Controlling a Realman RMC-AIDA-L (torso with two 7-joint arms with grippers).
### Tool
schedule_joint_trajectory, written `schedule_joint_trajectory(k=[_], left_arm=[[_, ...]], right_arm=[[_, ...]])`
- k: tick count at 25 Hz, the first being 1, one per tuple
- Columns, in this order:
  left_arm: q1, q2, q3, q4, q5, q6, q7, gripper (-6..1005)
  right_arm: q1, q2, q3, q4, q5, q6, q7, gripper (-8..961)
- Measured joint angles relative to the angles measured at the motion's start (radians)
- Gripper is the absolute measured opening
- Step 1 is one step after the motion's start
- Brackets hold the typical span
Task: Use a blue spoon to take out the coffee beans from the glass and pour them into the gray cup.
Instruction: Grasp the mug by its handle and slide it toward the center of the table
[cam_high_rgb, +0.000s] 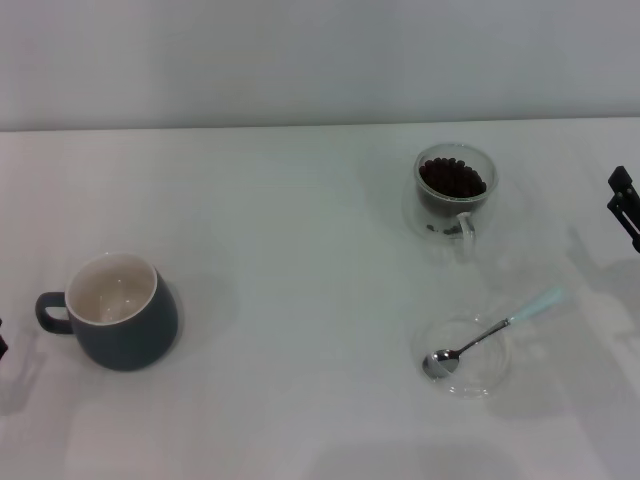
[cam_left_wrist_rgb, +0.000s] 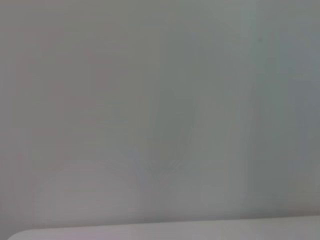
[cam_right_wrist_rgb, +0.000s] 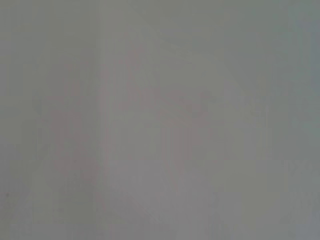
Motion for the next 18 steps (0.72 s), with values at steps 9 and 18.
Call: schedule_joint_trajectory(k=[9, 18], left_arm=[[-0.008, 0.001, 0.0, -0.016, 0.034, -0.007, 0.003, 861], [-0.027, 0.0, 0.0, -0.026, 0.069, -0.064, 0.109, 862]], right_arm=[[0.008, 0.003, 0.0, 0.004, -0.005, 0.001, 0.002, 845], [0.008, 0.003, 0.0, 0.005, -0.006, 0.002, 0.029, 845]])
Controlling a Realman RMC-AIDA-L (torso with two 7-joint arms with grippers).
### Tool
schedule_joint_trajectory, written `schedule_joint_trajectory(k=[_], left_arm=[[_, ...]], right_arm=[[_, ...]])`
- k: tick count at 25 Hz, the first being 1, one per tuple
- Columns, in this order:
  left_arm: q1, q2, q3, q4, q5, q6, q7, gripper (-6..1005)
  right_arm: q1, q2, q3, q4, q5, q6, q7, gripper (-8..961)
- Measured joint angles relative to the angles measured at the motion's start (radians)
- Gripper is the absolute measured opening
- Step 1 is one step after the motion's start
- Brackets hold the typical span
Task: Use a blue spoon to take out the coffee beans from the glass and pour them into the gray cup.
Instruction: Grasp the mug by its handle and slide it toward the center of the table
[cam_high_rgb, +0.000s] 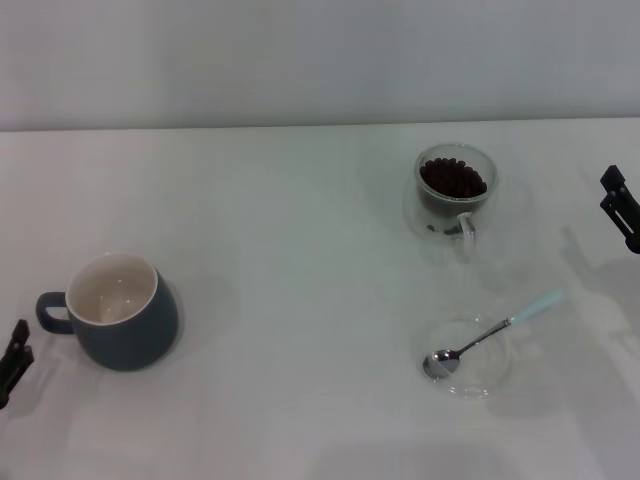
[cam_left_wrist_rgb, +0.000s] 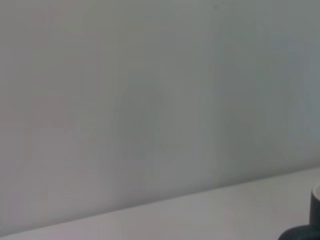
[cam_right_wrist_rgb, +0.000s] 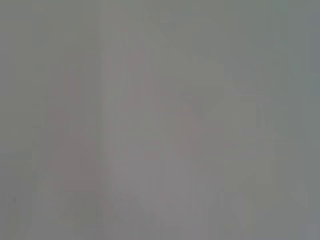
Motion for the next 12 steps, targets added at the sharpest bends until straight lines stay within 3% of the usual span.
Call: schedule_joint_trajectory(k=[12], left_arm=[[-0.056, 0.0, 0.0, 0.0, 0.057, -0.068, 0.037, 862]], right_arm=[[0.0, 0.0, 0.0, 0.0, 0.0, -0.004, 0.0, 845]])
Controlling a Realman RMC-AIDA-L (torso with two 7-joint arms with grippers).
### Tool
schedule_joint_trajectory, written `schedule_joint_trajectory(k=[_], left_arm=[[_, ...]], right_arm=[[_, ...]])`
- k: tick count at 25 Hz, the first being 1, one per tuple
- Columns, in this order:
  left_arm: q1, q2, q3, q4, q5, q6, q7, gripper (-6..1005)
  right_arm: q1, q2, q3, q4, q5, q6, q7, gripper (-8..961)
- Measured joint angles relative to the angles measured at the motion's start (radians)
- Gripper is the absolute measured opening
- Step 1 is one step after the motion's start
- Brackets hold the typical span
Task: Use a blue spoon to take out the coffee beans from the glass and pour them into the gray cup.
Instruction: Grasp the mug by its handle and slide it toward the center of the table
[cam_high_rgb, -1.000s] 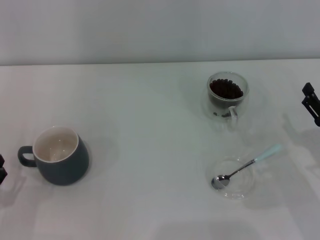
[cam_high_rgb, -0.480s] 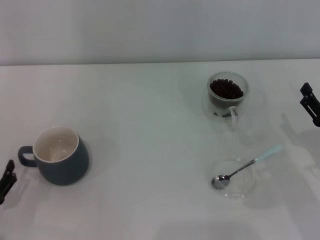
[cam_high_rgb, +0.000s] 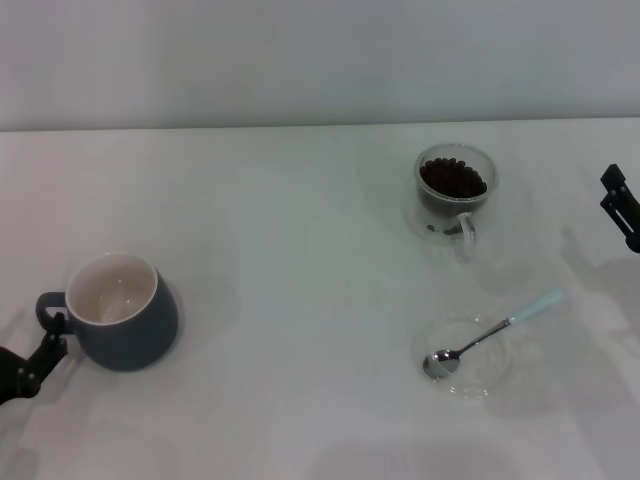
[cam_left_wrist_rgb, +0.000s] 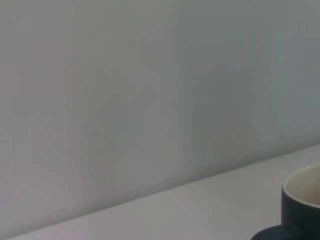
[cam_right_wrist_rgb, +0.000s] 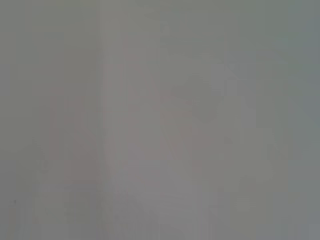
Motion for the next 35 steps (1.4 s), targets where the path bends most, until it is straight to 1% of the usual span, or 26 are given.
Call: schedule_joint_trajectory(k=[5, 11, 18, 22, 27, 33, 35], left_arm=[[-0.008, 0.0, 0.001, 0.0, 0.006, -0.006, 0.001, 861], [-0.026, -0.001, -0.002, 0.002, 0.003, -0.038, 0.001, 761], [-0.039, -0.001, -0.001, 0.005, 0.003, -0.044, 0.001, 586], [-0.049, -0.002, 0.0, 0.011, 0.01, -0.072, 0.001, 486], [-0.054, -0.003, 0.0, 0.021, 0.011, -0.077, 0.001, 338], [-0.068, -0.004, 0.001, 0.052, 0.012, -0.075, 0.034, 118], [-0.076, -0.005, 0.001, 0.066, 0.02, -0.079, 0.053, 92]], right_arm=[[0.003, 0.0, 0.0, -0.003, 0.0, 0.0, 0.0, 845], [0.006, 0.0, 0.0, -0.009, 0.0, 0.003, 0.0, 845], [0.006, 0.0, 0.0, -0.011, 0.003, 0.003, 0.0, 845], [0.006, 0.0, 0.0, -0.012, 0.003, 0.004, 0.0, 844], [0.006, 0.0, 0.0, -0.013, 0.002, 0.004, 0.0, 844], [0.006, 0.0, 0.0, -0.014, 0.001, 0.004, 0.0, 844], [0.006, 0.0, 0.0, -0.014, 0.0, 0.004, 0.0, 844]])
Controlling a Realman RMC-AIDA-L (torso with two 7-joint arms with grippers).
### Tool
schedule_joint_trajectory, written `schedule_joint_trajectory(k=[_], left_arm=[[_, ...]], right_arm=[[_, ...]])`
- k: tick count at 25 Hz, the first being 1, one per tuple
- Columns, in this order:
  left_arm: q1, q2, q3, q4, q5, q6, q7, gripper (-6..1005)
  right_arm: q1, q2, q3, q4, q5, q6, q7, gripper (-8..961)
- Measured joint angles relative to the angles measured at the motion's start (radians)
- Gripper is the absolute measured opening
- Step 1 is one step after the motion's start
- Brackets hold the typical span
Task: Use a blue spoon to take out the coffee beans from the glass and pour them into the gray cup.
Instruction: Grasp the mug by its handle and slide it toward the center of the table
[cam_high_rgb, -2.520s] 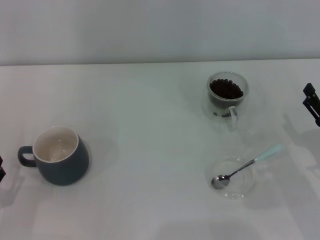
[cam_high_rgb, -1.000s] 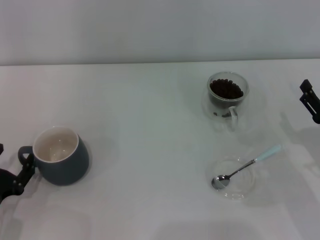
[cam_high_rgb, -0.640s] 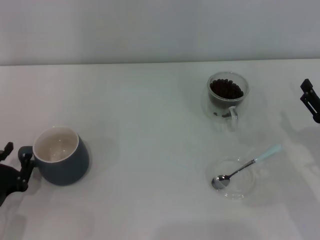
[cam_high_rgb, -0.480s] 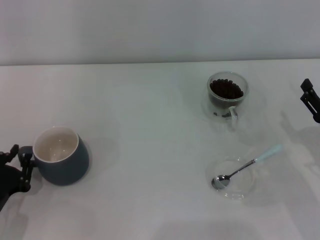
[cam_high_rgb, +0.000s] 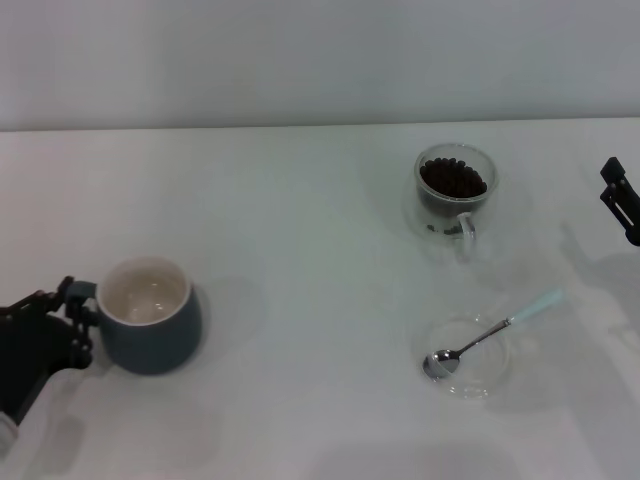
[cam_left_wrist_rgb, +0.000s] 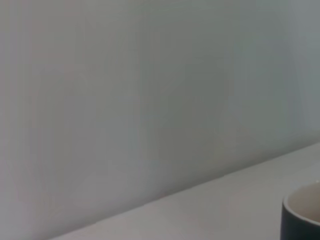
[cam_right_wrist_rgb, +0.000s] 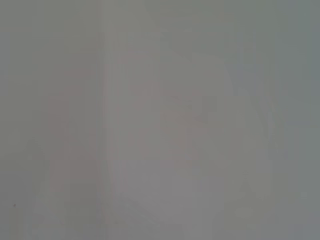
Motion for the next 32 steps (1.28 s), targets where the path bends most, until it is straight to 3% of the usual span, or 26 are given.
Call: schedule_joint_trajectory(k=[21, 30, 32], left_arm=[[-0.137, -0.006, 0.024, 0.116, 0.119, -0.176, 0.011, 165], [-0.12, -0.007, 0.021, 0.143, 0.144, -0.176, 0.011, 197], [-0.111, -0.007, 0.019, 0.148, 0.142, -0.173, 0.01, 252]], right_arm=[[-0.003, 0.0, -0.011, 0.002, -0.001, -0.01, 0.0, 844], [-0.006, -0.002, -0.011, 0.0, -0.002, -0.01, 0.0, 844], [-0.007, -0.002, -0.008, 0.0, -0.002, -0.011, 0.0, 844]])
